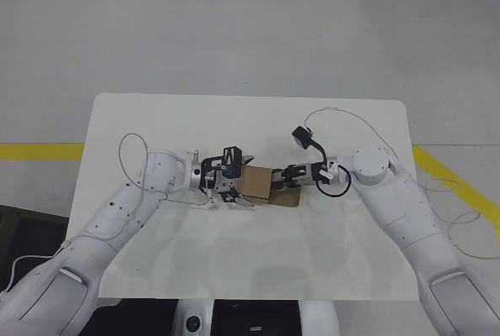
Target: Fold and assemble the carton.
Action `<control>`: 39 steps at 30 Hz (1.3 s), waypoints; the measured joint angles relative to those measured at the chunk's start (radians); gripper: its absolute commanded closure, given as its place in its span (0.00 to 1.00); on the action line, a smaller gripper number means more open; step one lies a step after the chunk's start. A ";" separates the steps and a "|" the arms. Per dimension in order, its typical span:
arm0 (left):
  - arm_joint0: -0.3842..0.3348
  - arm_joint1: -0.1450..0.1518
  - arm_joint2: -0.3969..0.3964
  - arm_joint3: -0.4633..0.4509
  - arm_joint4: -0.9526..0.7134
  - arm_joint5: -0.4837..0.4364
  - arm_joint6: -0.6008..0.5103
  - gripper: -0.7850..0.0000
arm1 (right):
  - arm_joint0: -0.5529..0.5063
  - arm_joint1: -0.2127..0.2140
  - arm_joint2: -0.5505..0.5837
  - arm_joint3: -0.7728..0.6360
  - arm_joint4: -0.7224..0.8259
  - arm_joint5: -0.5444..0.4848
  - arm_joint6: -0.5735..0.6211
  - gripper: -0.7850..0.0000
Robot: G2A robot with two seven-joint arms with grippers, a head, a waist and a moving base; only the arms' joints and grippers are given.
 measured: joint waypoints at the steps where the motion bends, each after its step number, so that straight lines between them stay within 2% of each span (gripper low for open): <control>1: 0.000 0.000 -0.001 0.001 -0.001 0.000 0.000 0.00 | 0.000 0.006 0.011 -0.007 -0.006 0.005 0.013 1.00; 8: 0.004 0.000 -0.009 -0.006 -0.008 0.002 -0.011 0.00 | -0.065 0.066 0.117 -0.146 -0.115 0.102 0.066 1.00; 10: 0.006 0.000 -0.011 -0.008 -0.011 0.003 -0.015 0.00 | -0.100 0.081 0.147 -0.187 -0.145 0.125 0.065 0.85; 15: 0.010 0.000 -0.016 -0.011 -0.016 0.005 -0.024 0.00 | -0.206 0.119 0.227 -0.286 -0.197 0.150 0.069 0.73; 20: 0.014 0.000 -0.020 -0.013 -0.020 0.005 -0.032 0.00 | -0.281 0.141 0.272 -0.358 -0.228 0.170 0.064 0.69; 28: 0.017 -0.003 -0.023 -0.018 -0.029 0.005 -0.045 0.00 | -0.284 0.138 0.237 -0.340 -0.227 0.153 0.042 0.65; 39: 0.018 -0.005 -0.027 -0.018 -0.030 0.000 -0.052 0.00 | -0.216 0.112 0.152 -0.217 -0.160 0.111 0.026 0.71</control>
